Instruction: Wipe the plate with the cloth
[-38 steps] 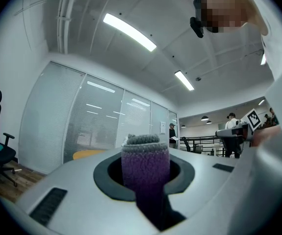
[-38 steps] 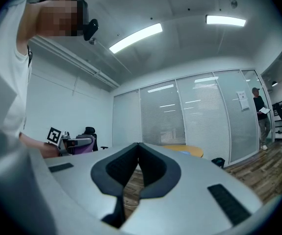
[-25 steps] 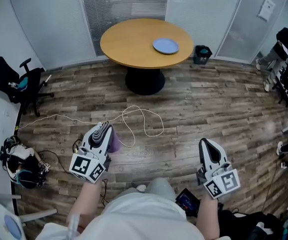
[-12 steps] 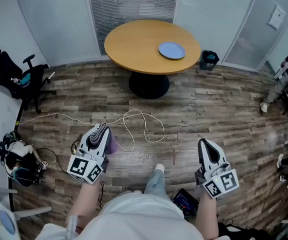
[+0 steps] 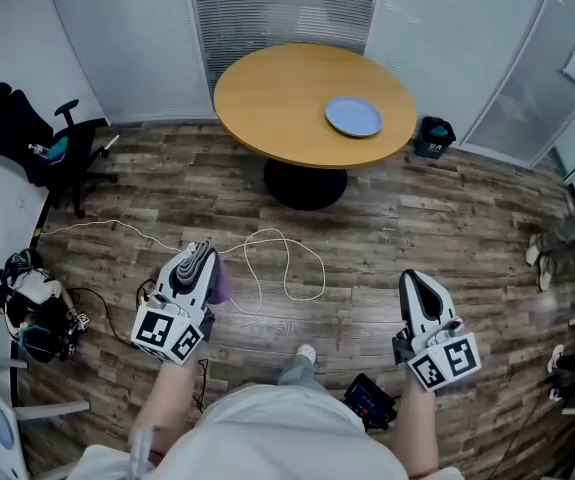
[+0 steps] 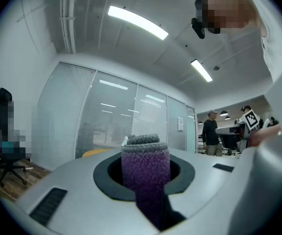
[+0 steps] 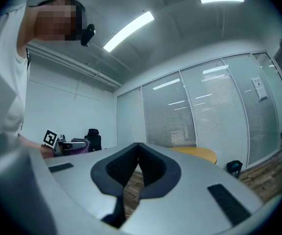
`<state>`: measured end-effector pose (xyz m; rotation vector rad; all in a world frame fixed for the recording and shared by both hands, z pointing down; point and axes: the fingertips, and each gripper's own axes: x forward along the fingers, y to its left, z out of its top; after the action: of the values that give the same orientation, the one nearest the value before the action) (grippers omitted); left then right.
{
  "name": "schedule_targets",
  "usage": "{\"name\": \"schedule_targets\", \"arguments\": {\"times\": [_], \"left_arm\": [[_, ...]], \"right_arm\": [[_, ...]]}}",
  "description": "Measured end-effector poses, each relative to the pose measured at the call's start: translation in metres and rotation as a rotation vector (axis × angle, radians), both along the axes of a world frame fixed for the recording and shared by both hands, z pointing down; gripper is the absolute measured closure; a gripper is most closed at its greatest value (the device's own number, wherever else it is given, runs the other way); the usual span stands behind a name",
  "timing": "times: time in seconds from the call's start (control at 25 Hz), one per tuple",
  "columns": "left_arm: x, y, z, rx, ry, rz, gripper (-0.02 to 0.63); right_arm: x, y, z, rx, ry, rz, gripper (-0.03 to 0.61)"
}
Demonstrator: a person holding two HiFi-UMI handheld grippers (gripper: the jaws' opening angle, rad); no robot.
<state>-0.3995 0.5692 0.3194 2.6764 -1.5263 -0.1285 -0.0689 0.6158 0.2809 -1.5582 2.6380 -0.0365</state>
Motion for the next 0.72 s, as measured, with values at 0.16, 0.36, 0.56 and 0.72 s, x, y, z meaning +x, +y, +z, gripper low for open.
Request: {"name": "schedule_targets", "arguments": {"times": [0.16, 0.36, 0.56, 0.72], "left_arm": [[0.02, -0.033, 0.001, 0.007, -0.012, -0.036, 0.538], [0.041, -0.071, 0.006, 0.01, -0.008, -0.1, 0.538], [0.063, -0.097, 0.01, 0.016, -0.005, -0.141, 0.538], [0.076, -0.113, 0.013, 0.001, -0.011, -0.153, 0.538]], "right_arm": [[0.026, -0.042, 0.002, 0.001, 0.008, -0.031, 0.558], [0.059, -0.087, 0.009, -0.009, 0.016, -0.065, 0.558], [0.088, -0.127, 0.002, 0.006, 0.004, -0.091, 0.558], [0.101, -0.149, -0.002, 0.019, -0.011, -0.095, 0.558]]}}
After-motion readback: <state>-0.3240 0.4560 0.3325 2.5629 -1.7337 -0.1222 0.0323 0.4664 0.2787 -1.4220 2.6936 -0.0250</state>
